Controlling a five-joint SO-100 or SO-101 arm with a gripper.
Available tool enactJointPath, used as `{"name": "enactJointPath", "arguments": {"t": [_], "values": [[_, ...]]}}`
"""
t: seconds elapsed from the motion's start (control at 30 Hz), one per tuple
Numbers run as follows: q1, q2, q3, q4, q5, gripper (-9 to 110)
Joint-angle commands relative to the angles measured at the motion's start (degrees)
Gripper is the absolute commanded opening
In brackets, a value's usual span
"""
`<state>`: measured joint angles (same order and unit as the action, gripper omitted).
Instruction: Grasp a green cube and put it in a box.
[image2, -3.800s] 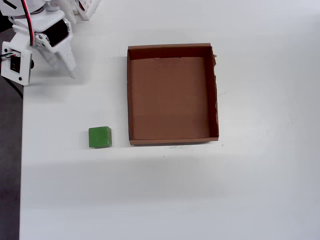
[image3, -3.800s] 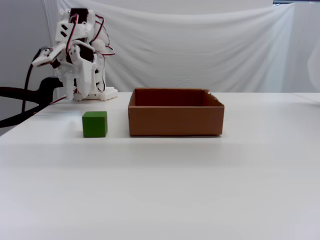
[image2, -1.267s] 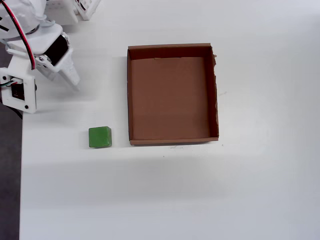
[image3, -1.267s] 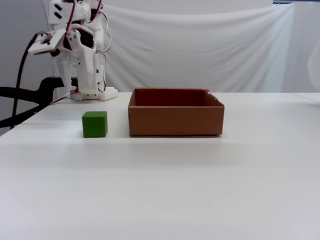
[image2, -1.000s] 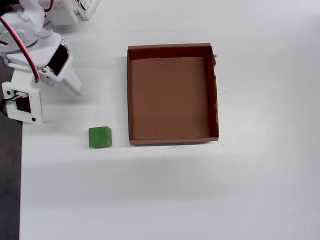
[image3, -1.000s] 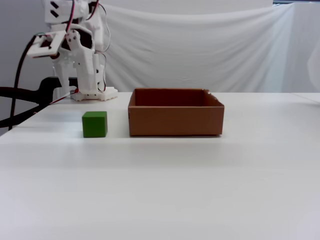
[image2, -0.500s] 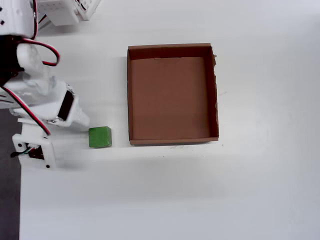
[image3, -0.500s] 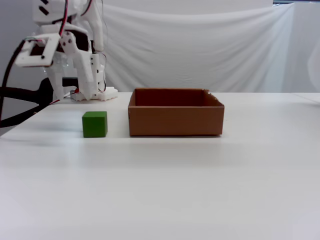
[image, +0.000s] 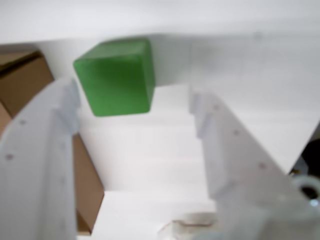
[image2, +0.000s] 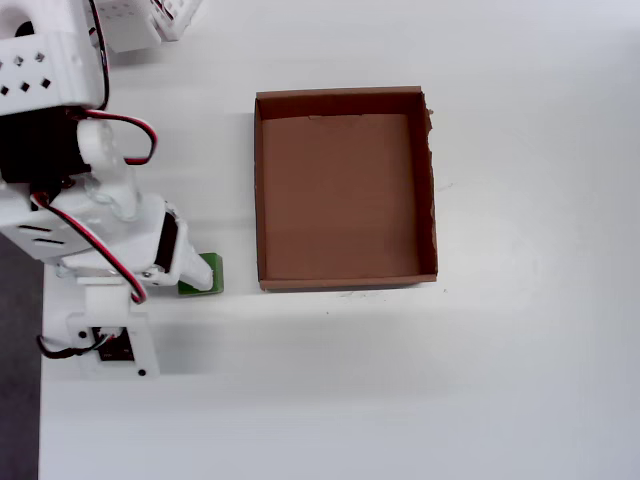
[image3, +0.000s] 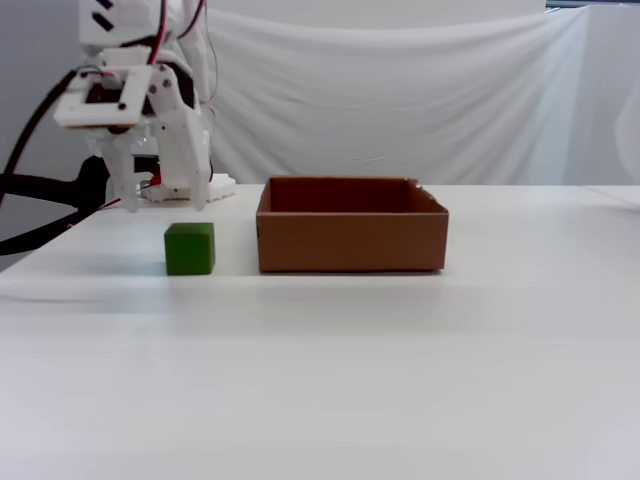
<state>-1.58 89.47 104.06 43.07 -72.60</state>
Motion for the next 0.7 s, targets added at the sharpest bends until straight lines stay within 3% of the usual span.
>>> {"name": "enactJointPath", "arguments": {"t": [0.0,0.67], "values": [[-0.70,-0.62,-3.96,-0.35,-1.32,26],[-4.39,-8.35,-7.29,-1.14,-1.49,26]]}}
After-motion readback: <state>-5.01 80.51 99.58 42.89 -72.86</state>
